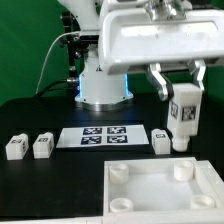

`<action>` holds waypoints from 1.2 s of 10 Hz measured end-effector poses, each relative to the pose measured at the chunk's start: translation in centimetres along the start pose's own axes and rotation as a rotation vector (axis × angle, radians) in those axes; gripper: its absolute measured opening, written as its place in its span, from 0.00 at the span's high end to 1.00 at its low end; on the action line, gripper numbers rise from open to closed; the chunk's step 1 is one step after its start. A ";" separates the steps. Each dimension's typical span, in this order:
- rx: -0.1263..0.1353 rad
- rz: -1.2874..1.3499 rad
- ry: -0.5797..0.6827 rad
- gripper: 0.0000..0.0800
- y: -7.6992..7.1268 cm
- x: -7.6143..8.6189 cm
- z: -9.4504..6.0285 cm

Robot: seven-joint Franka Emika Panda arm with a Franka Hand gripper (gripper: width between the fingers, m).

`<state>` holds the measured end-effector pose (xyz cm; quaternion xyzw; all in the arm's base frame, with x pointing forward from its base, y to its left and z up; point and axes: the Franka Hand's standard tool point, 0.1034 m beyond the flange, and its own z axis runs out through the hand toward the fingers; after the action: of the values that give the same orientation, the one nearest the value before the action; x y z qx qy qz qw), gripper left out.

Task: Assemble one leg

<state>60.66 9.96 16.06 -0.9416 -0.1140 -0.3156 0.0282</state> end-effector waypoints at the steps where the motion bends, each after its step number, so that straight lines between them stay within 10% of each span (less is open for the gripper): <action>1: 0.009 0.001 0.001 0.64 -0.5 0.2 1.2; 6: 0.018 0.022 -0.016 0.64 -1.0 -1.6 4.8; 12: 0.021 0.025 -0.029 0.63 -1.0 -2.2 5.6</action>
Offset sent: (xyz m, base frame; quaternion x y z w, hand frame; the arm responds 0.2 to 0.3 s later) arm 0.0211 -0.0009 -0.0142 0.0131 0.0016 0.0110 0.9999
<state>62.05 11.22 10.22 -0.9470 -0.1058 -0.3005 0.0402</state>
